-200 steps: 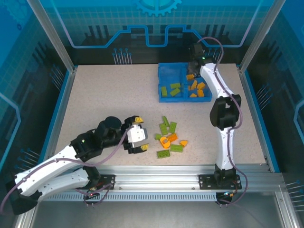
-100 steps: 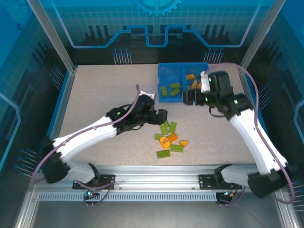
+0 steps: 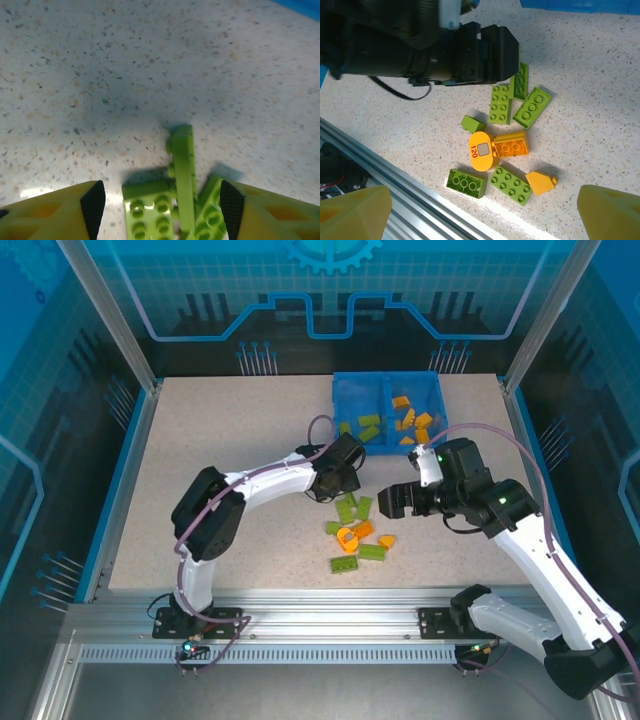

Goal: Sort the legos into containers by color

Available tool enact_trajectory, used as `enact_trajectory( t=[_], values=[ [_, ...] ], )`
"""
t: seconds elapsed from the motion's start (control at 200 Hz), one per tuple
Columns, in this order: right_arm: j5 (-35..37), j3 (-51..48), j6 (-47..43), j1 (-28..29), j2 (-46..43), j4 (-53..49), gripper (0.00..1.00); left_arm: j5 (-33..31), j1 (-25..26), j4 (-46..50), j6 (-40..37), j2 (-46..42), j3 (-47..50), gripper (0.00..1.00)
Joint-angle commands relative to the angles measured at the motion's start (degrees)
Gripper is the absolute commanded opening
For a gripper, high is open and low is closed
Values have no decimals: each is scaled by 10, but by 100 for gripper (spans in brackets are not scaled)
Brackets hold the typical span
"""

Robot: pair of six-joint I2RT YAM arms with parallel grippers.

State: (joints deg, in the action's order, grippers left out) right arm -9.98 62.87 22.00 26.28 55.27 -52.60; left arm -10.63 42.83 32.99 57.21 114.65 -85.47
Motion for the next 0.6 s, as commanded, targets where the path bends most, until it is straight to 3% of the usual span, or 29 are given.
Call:
enact_trajectory(
  t=[0.0, 0.29, 0.595],
  values=[
    [-13, -3, -1, 8, -7, -21, 99, 28, -3, -11, 27, 26, -25, 64],
    [-26, -21, 11, 10, -9, -3, 100, 76, -12, -60, 20, 78, -34, 48],
    [-21, -30, 17, 11, 1, 3, 100, 87, -13, -87, -8, 45, -22, 20]
  ],
)
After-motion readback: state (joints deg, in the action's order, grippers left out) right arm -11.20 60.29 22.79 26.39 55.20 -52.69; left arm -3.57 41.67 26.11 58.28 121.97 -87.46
